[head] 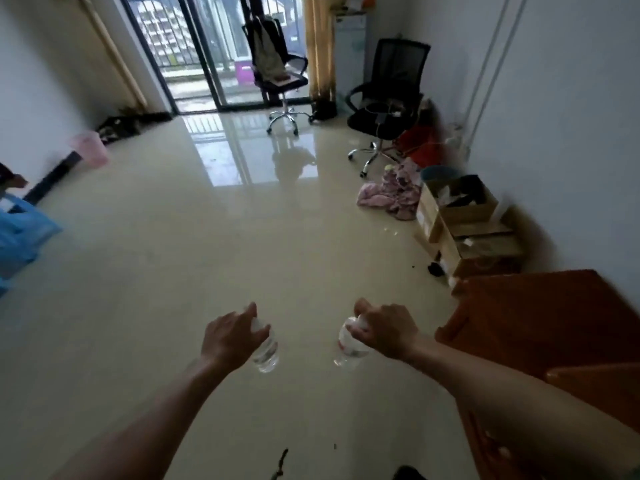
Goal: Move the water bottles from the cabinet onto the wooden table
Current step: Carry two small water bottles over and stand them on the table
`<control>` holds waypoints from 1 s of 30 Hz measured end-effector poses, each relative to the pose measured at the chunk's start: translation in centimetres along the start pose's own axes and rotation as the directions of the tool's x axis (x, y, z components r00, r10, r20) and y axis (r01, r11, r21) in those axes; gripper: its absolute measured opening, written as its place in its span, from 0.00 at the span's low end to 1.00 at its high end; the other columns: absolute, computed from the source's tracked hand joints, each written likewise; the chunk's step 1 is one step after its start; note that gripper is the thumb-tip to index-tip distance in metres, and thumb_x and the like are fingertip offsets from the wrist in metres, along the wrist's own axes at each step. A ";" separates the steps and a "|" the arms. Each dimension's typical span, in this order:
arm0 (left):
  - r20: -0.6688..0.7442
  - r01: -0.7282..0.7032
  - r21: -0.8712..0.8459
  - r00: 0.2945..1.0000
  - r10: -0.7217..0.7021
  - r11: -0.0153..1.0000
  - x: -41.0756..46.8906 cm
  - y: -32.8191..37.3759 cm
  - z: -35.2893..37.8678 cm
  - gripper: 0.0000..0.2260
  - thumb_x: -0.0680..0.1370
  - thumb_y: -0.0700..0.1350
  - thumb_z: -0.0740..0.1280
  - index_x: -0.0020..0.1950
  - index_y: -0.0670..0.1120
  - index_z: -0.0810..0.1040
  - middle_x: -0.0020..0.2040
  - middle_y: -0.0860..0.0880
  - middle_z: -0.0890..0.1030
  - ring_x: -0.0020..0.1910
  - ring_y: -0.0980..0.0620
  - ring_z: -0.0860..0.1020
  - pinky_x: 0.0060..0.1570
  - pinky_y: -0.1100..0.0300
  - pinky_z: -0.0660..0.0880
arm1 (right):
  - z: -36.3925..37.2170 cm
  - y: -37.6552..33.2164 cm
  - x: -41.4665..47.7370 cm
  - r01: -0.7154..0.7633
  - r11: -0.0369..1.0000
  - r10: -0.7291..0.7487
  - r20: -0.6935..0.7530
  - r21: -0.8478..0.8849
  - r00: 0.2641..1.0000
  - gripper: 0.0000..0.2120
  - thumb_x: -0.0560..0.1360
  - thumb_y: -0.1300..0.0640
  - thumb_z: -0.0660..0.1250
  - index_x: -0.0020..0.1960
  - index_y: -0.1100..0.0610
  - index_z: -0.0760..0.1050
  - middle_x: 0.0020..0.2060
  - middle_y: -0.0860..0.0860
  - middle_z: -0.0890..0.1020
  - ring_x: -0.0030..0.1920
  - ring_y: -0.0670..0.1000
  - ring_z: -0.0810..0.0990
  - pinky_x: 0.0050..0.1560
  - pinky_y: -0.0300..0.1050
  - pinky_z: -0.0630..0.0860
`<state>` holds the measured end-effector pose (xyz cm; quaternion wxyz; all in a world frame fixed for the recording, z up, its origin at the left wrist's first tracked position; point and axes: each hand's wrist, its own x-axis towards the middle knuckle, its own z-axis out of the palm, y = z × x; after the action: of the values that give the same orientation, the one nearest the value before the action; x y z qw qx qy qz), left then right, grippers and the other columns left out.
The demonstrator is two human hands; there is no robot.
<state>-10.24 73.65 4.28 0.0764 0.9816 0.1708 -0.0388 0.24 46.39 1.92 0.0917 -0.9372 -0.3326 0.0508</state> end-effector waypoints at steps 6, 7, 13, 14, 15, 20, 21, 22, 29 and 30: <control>-0.016 0.222 -0.040 0.975 -0.223 0.974 3.7 -12.0 -0.9 0.17 0.76 0.60 0.63 0.53 0.47 0.73 0.46 0.44 0.84 0.47 0.42 0.82 0.41 0.55 0.72 | 0.4 -7.6 14.5 0.197 0.980 -0.198 0.070 0.023 0.978 0.18 0.76 0.38 0.60 0.58 0.50 0.72 0.51 0.54 0.83 0.51 0.59 0.81 0.46 0.46 0.70; -0.014 0.249 -0.039 0.968 -0.250 0.968 4.4 -13.8 -0.9 0.17 0.76 0.60 0.63 0.53 0.47 0.73 0.46 0.44 0.84 0.47 0.42 0.82 0.40 0.55 0.71 | 0.8 -8.8 16.9 0.233 0.972 -0.233 0.082 0.018 0.969 0.18 0.75 0.39 0.61 0.58 0.49 0.72 0.51 0.53 0.83 0.52 0.58 0.81 0.45 0.45 0.70; 0.011 0.462 -0.052 0.887 -0.463 0.885 11.3 -24.5 -1.9 0.16 0.76 0.61 0.63 0.49 0.49 0.71 0.45 0.45 0.83 0.47 0.41 0.81 0.38 0.55 0.68 | 2.6 -16.8 34.5 0.436 0.900 -0.436 0.126 0.034 0.891 0.17 0.76 0.39 0.60 0.55 0.50 0.71 0.51 0.51 0.83 0.50 0.57 0.81 0.43 0.45 0.66; 0.016 0.505 -0.070 0.863 -0.505 0.860 12.3 -26.2 -2.2 0.16 0.76 0.61 0.63 0.48 0.49 0.70 0.45 0.45 0.83 0.47 0.41 0.81 0.38 0.55 0.67 | 2.8 -18.3 37.5 0.465 0.883 -0.469 0.139 0.057 0.872 0.16 0.76 0.39 0.60 0.55 0.50 0.71 0.51 0.51 0.83 0.50 0.56 0.80 0.42 0.45 0.65; 0.013 0.540 -0.085 0.841 -0.541 0.837 13.4 -27.8 -2.7 0.16 0.76 0.61 0.63 0.47 0.49 0.68 0.45 0.45 0.83 0.47 0.41 0.81 0.37 0.55 0.67 | 3.0 -19.9 40.4 0.503 0.862 -0.506 0.146 0.060 0.850 0.16 0.76 0.39 0.60 0.55 0.50 0.70 0.50 0.51 0.83 0.50 0.56 0.80 0.42 0.45 0.65; -0.044 0.695 -0.204 0.697 -0.715 0.690 17.7 -34.5 -6.3 0.15 0.77 0.60 0.63 0.45 0.49 0.65 0.44 0.43 0.82 0.46 0.40 0.80 0.39 0.55 0.67 | 2.3 -28.7 52.7 0.632 0.770 -0.638 0.133 0.091 0.758 0.16 0.75 0.39 0.60 0.54 0.50 0.70 0.50 0.50 0.83 0.50 0.56 0.81 0.44 0.46 0.68; -0.052 0.719 -0.219 0.666 -0.744 0.659 18.2 -36.3 -6.7 0.15 0.77 0.59 0.63 0.45 0.49 0.65 0.44 0.43 0.82 0.47 0.40 0.80 0.39 0.55 0.67 | 2.5 -31.0 55.0 0.663 0.743 -0.668 0.146 0.090 0.729 0.16 0.75 0.39 0.60 0.54 0.50 0.70 0.50 0.50 0.83 0.50 0.56 0.81 0.44 0.46 0.68; -0.056 0.735 -0.229 0.645 -0.762 0.638 18.8 -37.6 -7.1 0.15 0.77 0.59 0.63 0.45 0.49 0.65 0.45 0.43 0.82 0.47 0.40 0.80 0.38 0.55 0.66 | 2.7 -32.6 56.7 0.686 0.722 -0.690 0.153 0.089 0.707 0.16 0.75 0.39 0.60 0.55 0.50 0.70 0.50 0.51 0.83 0.50 0.56 0.80 0.45 0.46 0.69; -0.037 0.818 -0.205 0.542 -0.840 0.537 23.0 -51.9 -8.1 0.16 0.77 0.59 0.63 0.52 0.46 0.72 0.48 0.43 0.82 0.49 0.41 0.80 0.42 0.55 0.70 | 6.7 -47.2 68.6 0.814 0.564 -0.823 0.176 0.137 0.540 0.17 0.76 0.39 0.60 0.56 0.51 0.71 0.50 0.50 0.83 0.50 0.58 0.80 0.43 0.46 0.66; -0.023 0.828 -0.208 0.528 -0.849 0.521 23.7 -54.6 -8.0 0.16 0.77 0.59 0.63 0.53 0.46 0.72 0.49 0.43 0.82 0.50 0.41 0.80 0.43 0.55 0.71 | 7.6 -49.5 70.4 0.817 0.559 -0.826 0.174 0.138 0.536 0.17 0.76 0.39 0.61 0.56 0.51 0.72 0.50 0.50 0.83 0.50 0.58 0.80 0.44 0.47 0.66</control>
<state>-6.20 133.55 2.30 0.1215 0.7673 0.6297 0.0035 23.14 129.71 2.27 0.0863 -0.6576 -0.7401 0.1112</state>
